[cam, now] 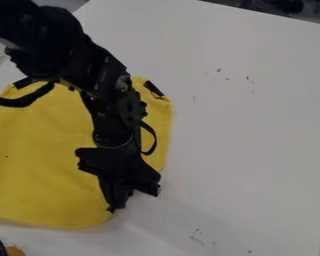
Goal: Fold the cloth from bottom right to top
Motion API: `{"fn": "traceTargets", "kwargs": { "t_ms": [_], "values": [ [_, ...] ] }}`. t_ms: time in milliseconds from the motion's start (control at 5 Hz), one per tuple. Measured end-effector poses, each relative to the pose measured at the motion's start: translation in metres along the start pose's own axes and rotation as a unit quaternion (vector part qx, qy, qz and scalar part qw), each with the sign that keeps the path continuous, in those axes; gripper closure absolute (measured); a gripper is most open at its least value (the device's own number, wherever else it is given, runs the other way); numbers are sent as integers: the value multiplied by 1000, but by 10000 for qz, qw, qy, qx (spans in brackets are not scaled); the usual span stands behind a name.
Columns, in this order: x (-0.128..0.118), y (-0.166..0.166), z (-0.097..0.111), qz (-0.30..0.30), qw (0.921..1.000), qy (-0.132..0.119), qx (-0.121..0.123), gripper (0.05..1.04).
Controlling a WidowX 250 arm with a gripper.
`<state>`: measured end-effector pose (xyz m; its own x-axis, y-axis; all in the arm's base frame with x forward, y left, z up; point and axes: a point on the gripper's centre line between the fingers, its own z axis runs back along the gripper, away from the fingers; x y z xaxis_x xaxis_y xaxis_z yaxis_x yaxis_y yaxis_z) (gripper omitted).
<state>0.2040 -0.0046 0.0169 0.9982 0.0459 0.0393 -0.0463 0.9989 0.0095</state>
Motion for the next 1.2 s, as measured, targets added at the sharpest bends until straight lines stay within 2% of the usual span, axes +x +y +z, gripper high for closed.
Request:
{"fn": "traceTargets", "kwargs": {
  "t_ms": [200,400,800,1000,1200],
  "values": [
    [25,12,30,-370,9985,38,393,1015],
    [58,40,32,-722,9964,-100,427,1015],
    [128,97,3,-1422,9898,-72,81,1015],
    [156,113,-6,-1648,9862,-100,106,1015],
    [168,119,-4,-1687,9854,-184,142,998]
  ]
}}
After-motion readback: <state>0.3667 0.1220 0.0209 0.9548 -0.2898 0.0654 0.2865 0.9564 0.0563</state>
